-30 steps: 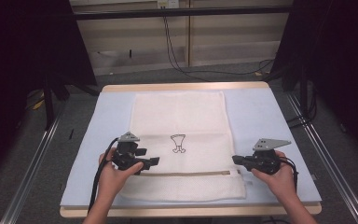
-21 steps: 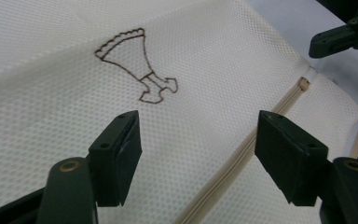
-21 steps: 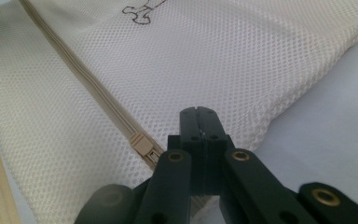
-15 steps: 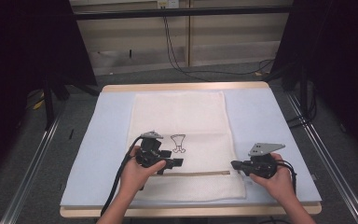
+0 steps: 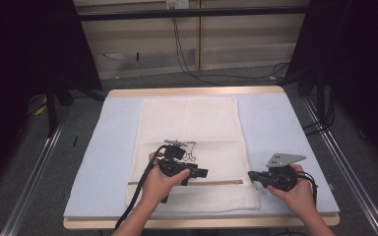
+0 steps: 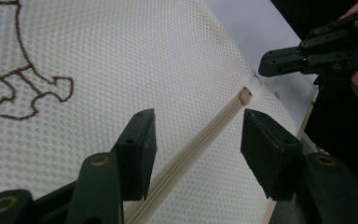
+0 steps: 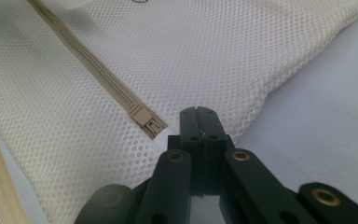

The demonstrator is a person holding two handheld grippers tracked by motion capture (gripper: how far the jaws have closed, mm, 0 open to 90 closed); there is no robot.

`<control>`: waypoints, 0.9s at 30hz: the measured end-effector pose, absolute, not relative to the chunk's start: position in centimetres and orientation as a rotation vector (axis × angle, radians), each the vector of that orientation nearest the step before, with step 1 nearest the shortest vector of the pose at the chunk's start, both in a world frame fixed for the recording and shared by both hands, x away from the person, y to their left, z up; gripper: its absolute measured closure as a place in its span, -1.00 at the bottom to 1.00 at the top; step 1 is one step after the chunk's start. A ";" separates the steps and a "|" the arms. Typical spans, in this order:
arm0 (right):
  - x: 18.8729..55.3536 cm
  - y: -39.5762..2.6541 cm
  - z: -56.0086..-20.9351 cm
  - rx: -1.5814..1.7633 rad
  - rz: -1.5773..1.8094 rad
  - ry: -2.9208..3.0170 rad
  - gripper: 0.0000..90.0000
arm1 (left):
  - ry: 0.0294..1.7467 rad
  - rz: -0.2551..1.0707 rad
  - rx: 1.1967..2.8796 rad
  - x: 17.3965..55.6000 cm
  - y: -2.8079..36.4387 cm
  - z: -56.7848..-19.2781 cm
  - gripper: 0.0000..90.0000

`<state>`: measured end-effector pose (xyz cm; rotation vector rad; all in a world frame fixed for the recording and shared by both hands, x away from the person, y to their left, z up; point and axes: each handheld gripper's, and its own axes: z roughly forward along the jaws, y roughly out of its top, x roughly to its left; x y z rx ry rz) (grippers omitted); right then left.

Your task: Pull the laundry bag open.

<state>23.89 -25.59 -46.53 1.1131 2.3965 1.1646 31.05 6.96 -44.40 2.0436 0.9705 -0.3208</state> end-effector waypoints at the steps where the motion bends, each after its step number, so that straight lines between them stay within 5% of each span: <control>1: 23.9 -25.6 -46.5 1.115 1.173 2.391 1.00 | 0.974 -0.324 2.051 31.0 6.8 -44.4 0.00; 27: 23.4 -25.5 -47.3 1.110 1.136 2.429 1.00 | 0.946 -0.517 2.116 30.4 -0.1 -46.8 0.13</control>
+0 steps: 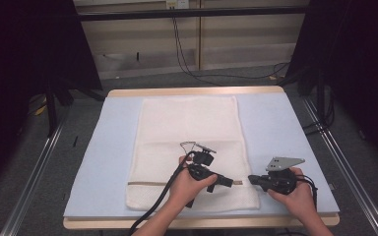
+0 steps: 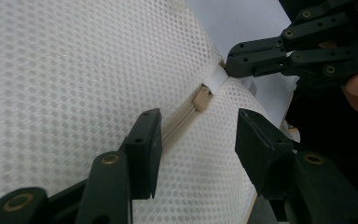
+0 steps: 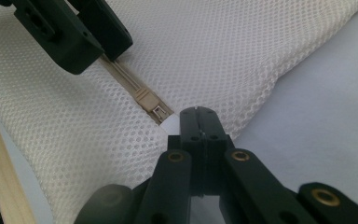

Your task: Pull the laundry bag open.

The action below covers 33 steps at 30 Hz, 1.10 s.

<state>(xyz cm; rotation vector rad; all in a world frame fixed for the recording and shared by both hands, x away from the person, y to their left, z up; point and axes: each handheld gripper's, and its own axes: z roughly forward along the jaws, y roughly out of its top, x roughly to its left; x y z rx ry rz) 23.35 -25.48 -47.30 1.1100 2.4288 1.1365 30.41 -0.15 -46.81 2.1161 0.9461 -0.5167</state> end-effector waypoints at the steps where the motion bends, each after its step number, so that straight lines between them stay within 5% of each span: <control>1: 23.3 -25.5 -47.3 1.109 1.135 2.430 1.00 | 0.955 -0.517 2.119 30.4 -0.3 -46.8 0.16; 24: 23.3 -24.7 -47.8 1.103 1.091 2.469 1.00 | 1.073 -0.562 2.063 30.3 -3.2 -48.1 0.57; 28: 23.3 -24.6 -47.8 1.120 1.081 2.465 1.00 | 1.099 -0.538 2.061 30.3 -3.2 -48.4 0.84; 33: 23.2 -24.4 -47.8 1.095 1.058 2.462 1.00 | 1.107 -0.564 2.040 30.4 -3.0 -48.4 0.91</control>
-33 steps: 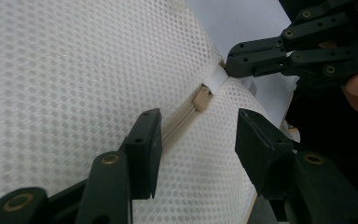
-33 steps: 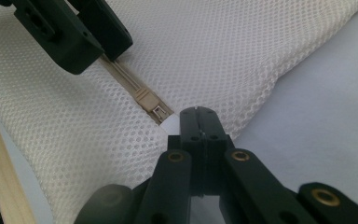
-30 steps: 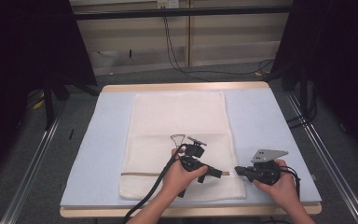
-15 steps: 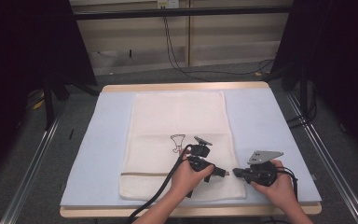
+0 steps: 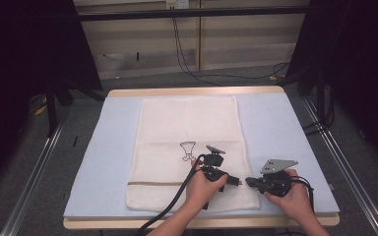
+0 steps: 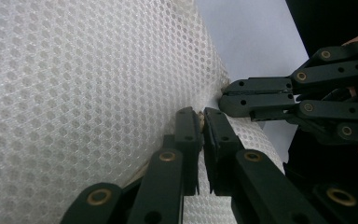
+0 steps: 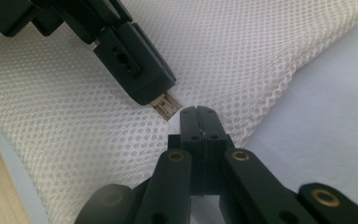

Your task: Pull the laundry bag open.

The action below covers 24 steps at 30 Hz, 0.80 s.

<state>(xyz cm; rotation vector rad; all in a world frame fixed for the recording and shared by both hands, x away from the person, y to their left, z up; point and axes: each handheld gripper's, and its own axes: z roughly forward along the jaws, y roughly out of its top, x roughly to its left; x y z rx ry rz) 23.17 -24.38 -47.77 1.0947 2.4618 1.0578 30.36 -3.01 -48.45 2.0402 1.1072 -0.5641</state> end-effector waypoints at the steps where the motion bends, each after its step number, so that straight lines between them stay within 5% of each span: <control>1: 23.1 -24.3 -47.8 1.089 1.052 2.464 1.00 | 1.115 -0.594 2.020 30.4 -3.0 -48.4 0.93; 24: 23.3 -24.4 -47.8 1.081 1.060 2.479 1.00 | 1.136 -0.664 2.008 31.0 -1.4 -48.0 0.95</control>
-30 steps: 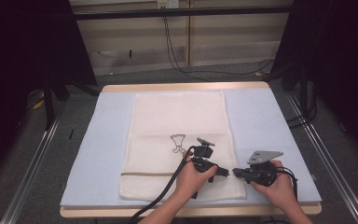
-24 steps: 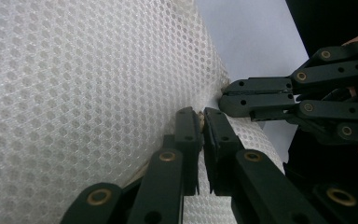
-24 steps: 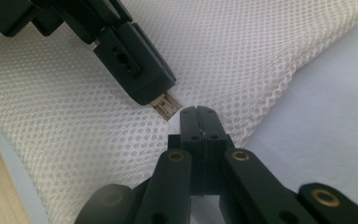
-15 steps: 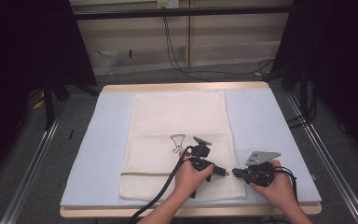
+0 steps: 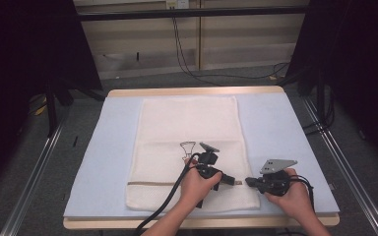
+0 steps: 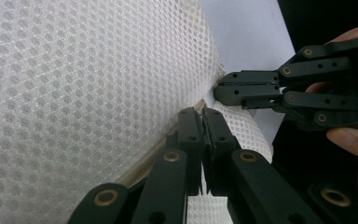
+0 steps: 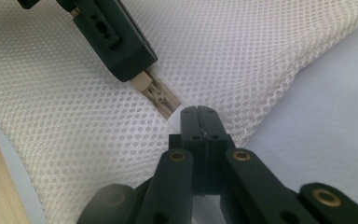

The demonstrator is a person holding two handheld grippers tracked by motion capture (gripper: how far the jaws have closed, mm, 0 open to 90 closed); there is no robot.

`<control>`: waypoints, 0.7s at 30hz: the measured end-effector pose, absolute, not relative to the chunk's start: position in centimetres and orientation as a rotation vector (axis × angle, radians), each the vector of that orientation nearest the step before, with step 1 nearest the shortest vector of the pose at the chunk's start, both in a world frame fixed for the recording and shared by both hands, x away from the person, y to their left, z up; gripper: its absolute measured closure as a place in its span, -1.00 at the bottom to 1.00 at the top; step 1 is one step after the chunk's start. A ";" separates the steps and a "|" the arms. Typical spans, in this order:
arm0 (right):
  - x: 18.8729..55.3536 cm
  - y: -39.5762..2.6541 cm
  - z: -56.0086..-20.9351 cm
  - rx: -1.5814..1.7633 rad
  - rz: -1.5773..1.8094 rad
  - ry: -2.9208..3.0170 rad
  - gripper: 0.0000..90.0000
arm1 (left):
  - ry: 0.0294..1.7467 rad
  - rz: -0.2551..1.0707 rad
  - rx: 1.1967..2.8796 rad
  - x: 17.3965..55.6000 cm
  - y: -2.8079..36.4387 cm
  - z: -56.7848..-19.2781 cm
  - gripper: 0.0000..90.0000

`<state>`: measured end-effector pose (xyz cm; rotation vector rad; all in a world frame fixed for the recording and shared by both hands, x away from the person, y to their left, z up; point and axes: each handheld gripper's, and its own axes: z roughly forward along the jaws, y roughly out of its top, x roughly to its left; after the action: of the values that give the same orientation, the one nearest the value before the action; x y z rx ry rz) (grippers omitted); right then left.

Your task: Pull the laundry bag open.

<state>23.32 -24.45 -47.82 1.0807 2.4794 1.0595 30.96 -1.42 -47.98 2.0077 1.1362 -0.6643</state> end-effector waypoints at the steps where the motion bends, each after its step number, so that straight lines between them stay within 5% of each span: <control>1: 23.3 -24.4 -47.8 1.080 1.058 2.481 1.00 | 1.137 -0.673 2.006 31.0 -1.3 -48.0 0.95; 21: 23.2 -24.3 -47.8 1.058 1.039 2.475 1.00 | 1.146 -0.692 2.001 31.3 -0.1 -47.6 0.95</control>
<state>23.24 -24.31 -47.78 1.0578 2.4754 1.0386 31.33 -0.12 -47.65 2.0011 1.1461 -0.6919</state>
